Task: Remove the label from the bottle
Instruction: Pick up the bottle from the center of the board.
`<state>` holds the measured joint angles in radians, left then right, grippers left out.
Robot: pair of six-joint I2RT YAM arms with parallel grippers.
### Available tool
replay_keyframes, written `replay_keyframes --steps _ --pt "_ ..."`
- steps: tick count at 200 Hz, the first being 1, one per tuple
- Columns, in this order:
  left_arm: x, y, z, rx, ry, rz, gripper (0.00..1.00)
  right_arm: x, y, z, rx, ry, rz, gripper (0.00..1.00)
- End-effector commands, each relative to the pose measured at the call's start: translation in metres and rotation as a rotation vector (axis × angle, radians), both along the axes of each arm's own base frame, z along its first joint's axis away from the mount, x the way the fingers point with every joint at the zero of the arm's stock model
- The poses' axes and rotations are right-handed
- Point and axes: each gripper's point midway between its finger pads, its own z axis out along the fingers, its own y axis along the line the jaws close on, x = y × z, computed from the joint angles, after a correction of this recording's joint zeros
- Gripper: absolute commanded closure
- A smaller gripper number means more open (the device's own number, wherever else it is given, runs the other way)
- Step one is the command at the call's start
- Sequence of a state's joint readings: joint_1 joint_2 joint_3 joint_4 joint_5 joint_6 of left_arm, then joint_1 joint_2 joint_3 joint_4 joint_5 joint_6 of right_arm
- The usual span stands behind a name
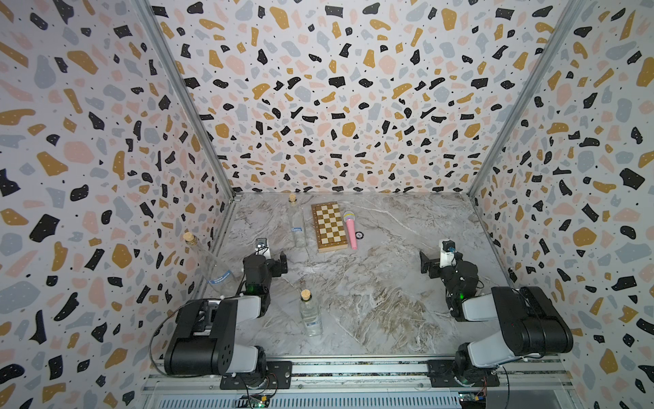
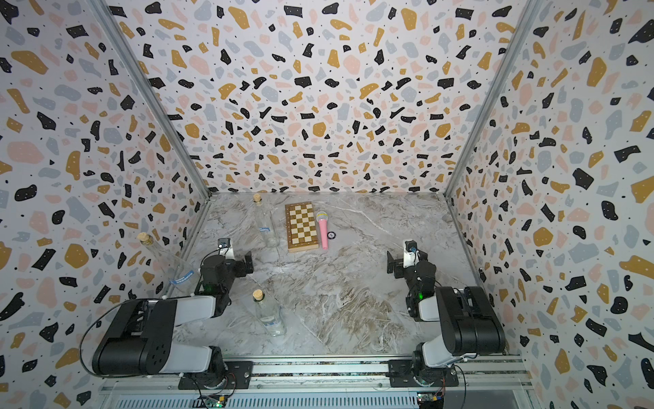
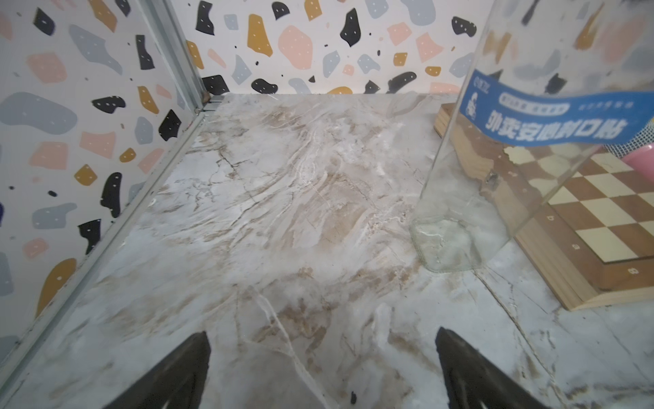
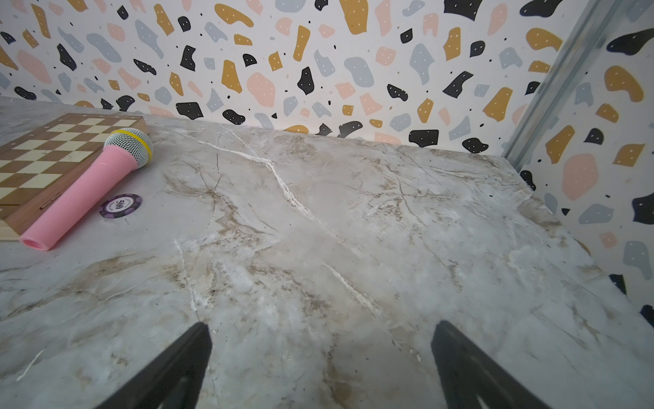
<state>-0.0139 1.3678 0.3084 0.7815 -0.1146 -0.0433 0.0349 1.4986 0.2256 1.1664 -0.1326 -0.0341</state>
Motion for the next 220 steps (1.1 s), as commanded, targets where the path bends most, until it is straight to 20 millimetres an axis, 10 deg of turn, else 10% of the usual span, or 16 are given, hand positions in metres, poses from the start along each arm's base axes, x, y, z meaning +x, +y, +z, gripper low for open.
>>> replay_keyframes --steps 1,37,97,138,220 --pt "-0.001 0.012 0.031 -0.004 -0.068 0.067 0.00 0.017 -0.002 0.023 0.008 -0.002 -0.013 0.00" --pt "-0.013 0.014 0.078 -0.026 -0.053 0.096 0.00 0.032 0.029 0.089 0.075 0.016 0.111 0.00" --pt "-0.064 0.002 0.135 -0.201 0.148 0.131 0.00 -0.016 0.142 0.154 0.148 0.010 0.350 0.06" --pt "-0.099 -0.024 0.161 -0.279 0.198 0.015 0.00 -0.064 0.197 0.145 0.103 0.082 0.519 0.05" --pt "-0.162 -0.089 0.205 -0.317 0.167 -0.368 0.01 -0.111 0.232 0.125 0.059 0.154 0.677 0.03"
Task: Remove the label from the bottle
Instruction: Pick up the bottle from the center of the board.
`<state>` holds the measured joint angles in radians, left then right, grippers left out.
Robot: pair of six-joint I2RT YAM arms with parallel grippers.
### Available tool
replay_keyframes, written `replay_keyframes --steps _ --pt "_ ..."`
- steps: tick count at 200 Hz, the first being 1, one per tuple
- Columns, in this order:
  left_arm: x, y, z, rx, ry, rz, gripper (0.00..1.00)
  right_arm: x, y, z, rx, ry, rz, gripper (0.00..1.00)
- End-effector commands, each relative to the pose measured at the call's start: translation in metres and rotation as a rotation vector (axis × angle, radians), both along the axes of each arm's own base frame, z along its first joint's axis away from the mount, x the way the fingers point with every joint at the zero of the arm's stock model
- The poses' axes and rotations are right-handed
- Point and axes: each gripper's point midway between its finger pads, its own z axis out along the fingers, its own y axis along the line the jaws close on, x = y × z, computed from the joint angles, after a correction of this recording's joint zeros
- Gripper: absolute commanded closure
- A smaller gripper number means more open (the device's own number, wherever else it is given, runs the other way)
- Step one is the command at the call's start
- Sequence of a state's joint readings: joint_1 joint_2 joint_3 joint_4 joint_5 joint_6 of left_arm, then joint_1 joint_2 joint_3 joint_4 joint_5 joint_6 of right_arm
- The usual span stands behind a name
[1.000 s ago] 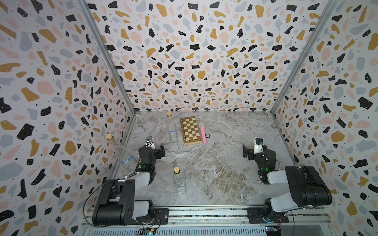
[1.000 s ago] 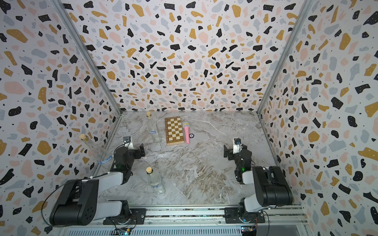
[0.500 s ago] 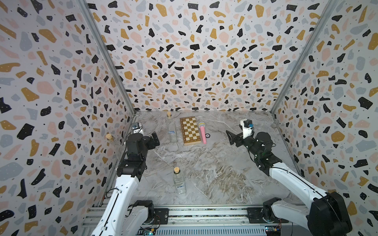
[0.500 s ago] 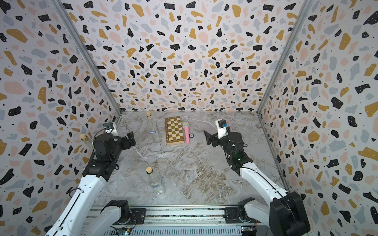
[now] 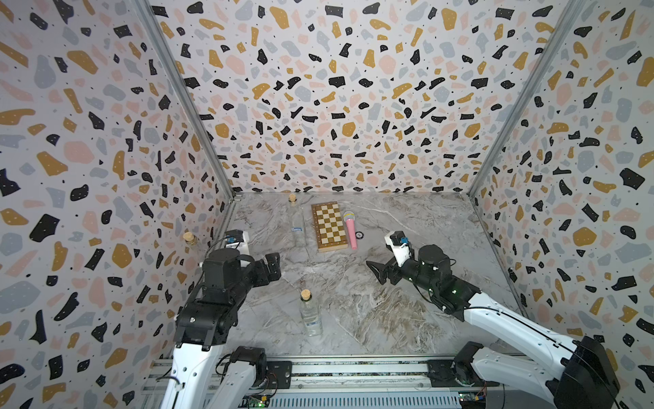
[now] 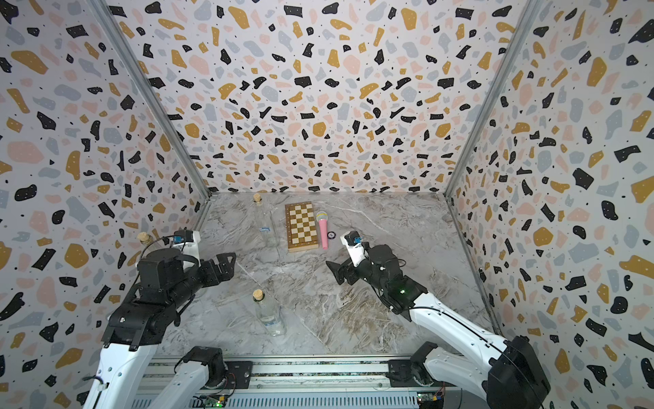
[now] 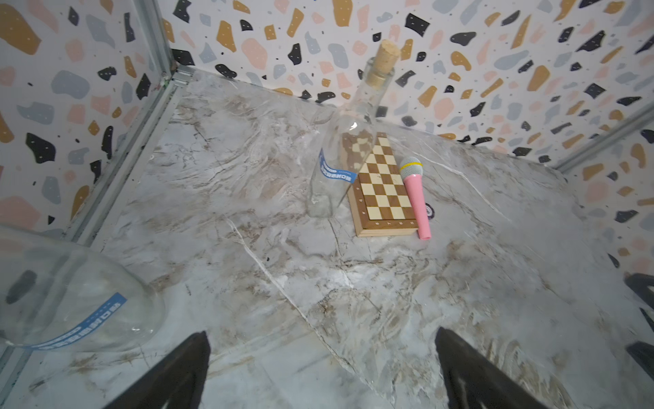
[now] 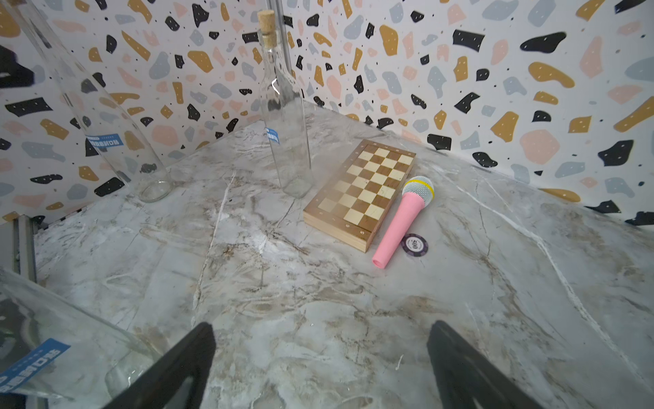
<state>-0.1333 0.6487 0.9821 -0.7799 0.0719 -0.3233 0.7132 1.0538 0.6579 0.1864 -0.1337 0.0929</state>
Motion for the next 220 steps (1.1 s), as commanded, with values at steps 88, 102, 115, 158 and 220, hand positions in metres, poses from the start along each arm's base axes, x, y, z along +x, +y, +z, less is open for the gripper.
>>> replay_keyframes --steps 88,102,115,158,220 --pt "-0.060 -0.077 0.034 -0.086 -0.189 -0.504 0.02 -0.154 0.071 0.071 0.202 -0.459 0.758 0.06" --pt "-0.056 -0.082 0.036 -0.134 -0.222 -0.508 0.05 -0.169 0.083 0.079 0.210 -0.499 0.833 0.06" --pt "-0.051 -0.079 0.036 -0.141 -0.239 -0.475 0.05 -0.177 0.093 0.084 0.222 -0.517 0.881 0.06" --pt "-0.022 -0.035 0.033 -0.057 -0.250 -0.178 0.02 -0.184 0.130 0.085 0.254 -0.455 0.960 0.08" --pt "0.026 -0.046 0.012 -0.130 -0.170 -0.127 0.00 -0.167 0.157 0.072 0.261 -0.326 0.950 0.09"
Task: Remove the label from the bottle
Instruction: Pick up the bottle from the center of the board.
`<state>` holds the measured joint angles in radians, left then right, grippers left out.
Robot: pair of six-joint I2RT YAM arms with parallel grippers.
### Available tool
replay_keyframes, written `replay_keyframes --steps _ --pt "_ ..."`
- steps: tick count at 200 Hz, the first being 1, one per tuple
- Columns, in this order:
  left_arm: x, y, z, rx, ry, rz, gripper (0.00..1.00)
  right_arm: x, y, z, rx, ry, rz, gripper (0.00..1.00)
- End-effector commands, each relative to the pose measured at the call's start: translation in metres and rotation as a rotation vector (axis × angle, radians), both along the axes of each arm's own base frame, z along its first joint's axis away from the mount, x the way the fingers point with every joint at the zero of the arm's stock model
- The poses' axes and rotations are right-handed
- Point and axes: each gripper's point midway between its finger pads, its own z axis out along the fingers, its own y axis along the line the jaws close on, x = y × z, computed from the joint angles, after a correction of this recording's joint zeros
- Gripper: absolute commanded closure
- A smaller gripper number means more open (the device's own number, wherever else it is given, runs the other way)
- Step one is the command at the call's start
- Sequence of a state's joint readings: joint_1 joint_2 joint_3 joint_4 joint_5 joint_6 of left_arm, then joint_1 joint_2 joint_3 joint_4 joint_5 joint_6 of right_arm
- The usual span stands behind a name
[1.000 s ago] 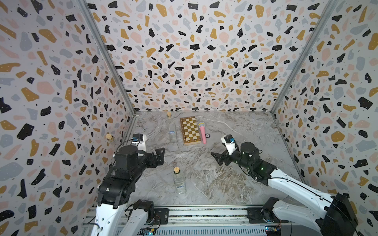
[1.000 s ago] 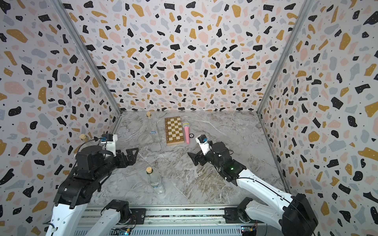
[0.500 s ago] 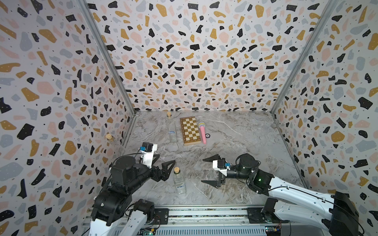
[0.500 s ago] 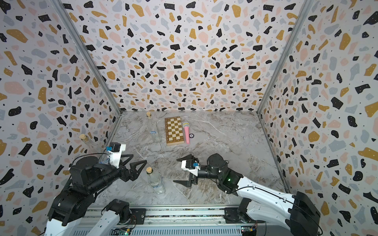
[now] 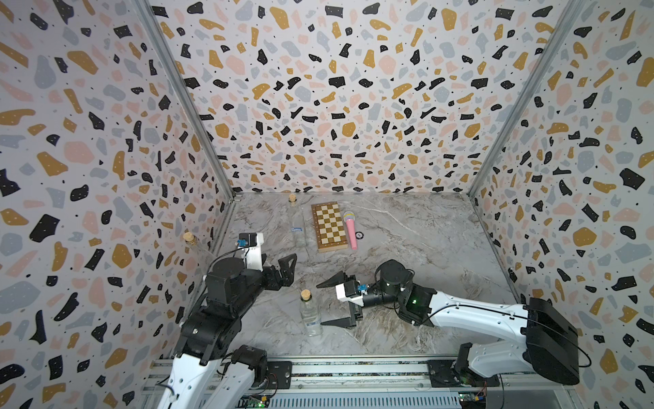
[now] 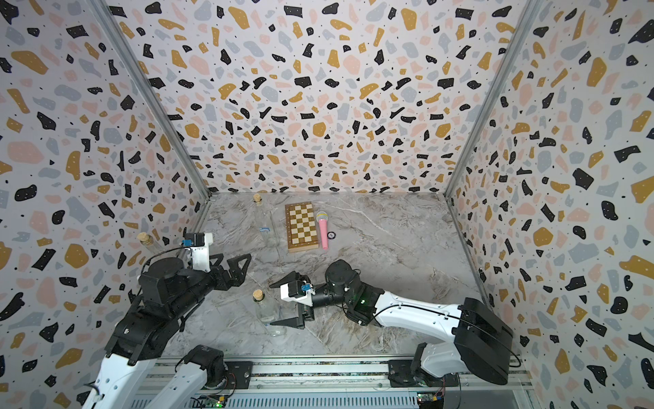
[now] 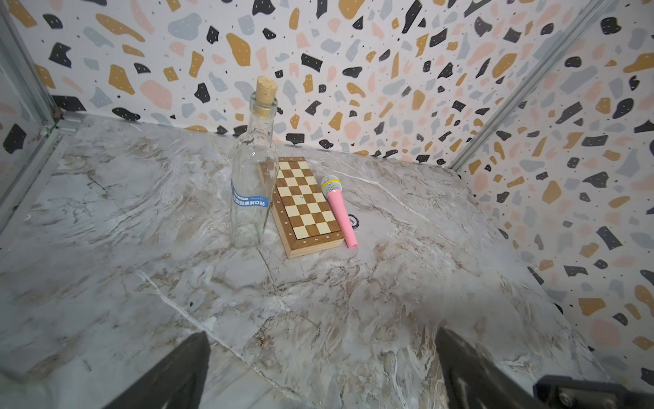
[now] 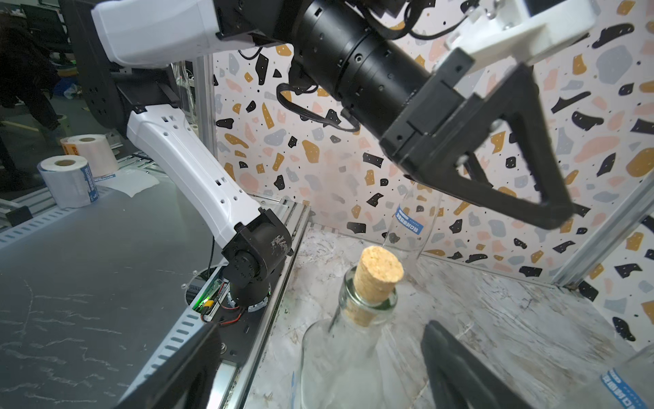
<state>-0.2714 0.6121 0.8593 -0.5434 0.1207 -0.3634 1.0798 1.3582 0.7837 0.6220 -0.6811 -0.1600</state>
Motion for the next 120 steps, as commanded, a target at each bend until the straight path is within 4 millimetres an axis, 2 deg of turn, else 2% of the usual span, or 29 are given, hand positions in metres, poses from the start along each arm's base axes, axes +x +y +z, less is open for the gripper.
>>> replay_keyframes --steps 1,64,99,120 --pt "0.016 -0.002 0.005 -0.050 -0.032 0.035 0.00 0.001 0.005 0.022 0.050 0.028 0.019 0.09" --pt "0.019 0.004 -0.015 -0.047 0.000 0.079 0.01 0.018 0.033 0.008 -0.018 0.124 0.008 0.11" --pt "0.017 0.006 -0.024 -0.052 0.011 0.087 0.01 0.019 0.041 0.005 -0.026 0.132 0.027 0.16" --pt "0.016 0.004 -0.027 -0.061 0.019 0.077 0.01 0.017 0.045 0.000 -0.034 0.138 0.055 0.23"
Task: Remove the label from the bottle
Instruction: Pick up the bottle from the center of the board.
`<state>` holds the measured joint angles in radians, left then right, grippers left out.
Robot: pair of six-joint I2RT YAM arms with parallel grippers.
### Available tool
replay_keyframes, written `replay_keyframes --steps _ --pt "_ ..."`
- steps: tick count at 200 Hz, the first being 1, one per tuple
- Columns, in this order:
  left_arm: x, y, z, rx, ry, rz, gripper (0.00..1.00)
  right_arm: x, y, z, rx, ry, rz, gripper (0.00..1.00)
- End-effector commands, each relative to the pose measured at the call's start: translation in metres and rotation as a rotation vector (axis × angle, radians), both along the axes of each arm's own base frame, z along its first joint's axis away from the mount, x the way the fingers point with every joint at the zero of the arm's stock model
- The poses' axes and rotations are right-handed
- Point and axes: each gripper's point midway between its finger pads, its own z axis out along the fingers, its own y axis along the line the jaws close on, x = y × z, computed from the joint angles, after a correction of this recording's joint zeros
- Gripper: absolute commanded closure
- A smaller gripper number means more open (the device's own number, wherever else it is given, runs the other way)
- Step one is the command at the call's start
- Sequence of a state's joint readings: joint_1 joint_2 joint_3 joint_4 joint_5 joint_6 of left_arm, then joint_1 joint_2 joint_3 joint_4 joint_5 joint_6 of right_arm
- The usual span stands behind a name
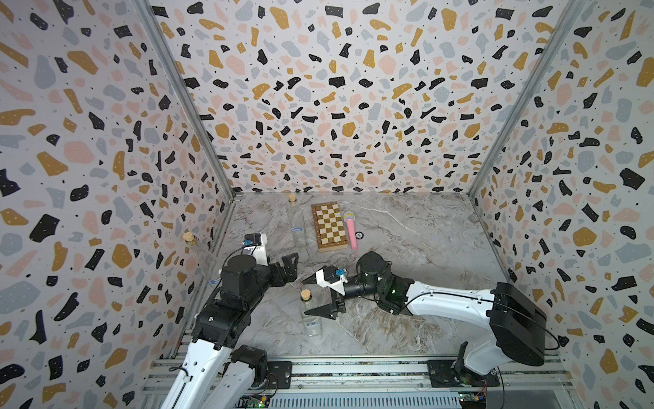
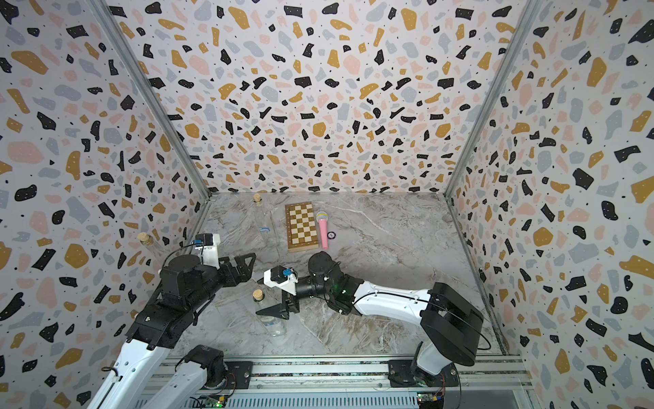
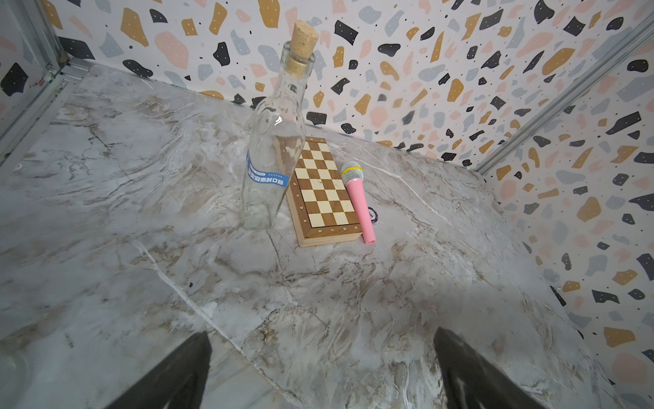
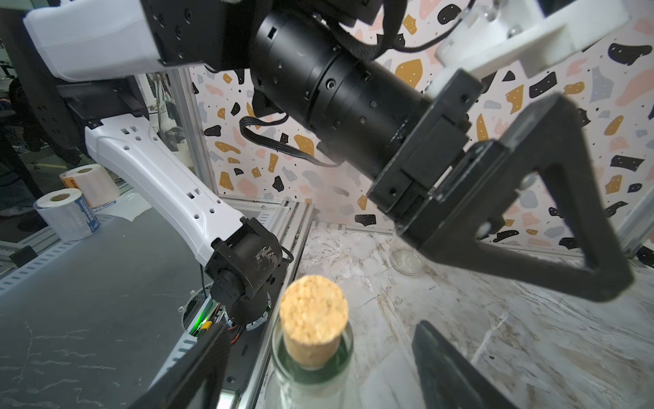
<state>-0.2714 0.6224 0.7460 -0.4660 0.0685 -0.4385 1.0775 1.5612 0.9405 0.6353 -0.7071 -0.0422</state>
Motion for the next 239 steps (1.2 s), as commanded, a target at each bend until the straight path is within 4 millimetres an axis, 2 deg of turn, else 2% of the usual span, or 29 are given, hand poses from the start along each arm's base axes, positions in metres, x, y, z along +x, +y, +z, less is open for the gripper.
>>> replay_keyframes --steps 1,37,72,103,118,144,169,191,239 --pt "0.003 -0.002 0.010 -0.028 -0.046 0.001 0.01 -0.003 0.003 0.012 0.020 0.007 0.039 0.23" --pt "0.001 0.000 0.007 -0.016 -0.039 0.008 0.01 -0.007 0.007 0.008 0.020 0.003 0.081 0.35" --pt "0.001 0.002 0.007 -0.008 -0.040 0.015 0.01 -0.013 0.007 0.009 0.015 -0.011 0.126 0.59" --pt "0.002 0.001 0.006 -0.006 -0.037 0.009 0.00 -0.013 0.005 0.011 0.014 -0.019 0.119 0.69" --pt "0.002 0.001 0.007 -0.008 -0.038 0.010 0.00 -0.011 0.004 0.014 0.018 -0.024 0.099 0.71" --pt "0.003 -0.005 0.012 -0.017 -0.050 -0.020 0.00 -0.002 -0.003 0.029 0.038 -0.044 0.019 0.77" --pt "0.009 -0.010 0.020 -0.051 -0.058 -0.030 0.00 0.023 -0.024 0.047 0.063 -0.075 -0.138 0.84" --pt "0.016 -0.025 0.027 -0.121 -0.068 -0.080 0.01 0.050 -0.050 0.058 0.082 -0.095 -0.275 0.87" --pt "0.031 -0.070 0.033 -0.064 -0.094 -0.203 0.00 0.106 -0.104 0.058 0.075 -0.109 -0.537 0.89"
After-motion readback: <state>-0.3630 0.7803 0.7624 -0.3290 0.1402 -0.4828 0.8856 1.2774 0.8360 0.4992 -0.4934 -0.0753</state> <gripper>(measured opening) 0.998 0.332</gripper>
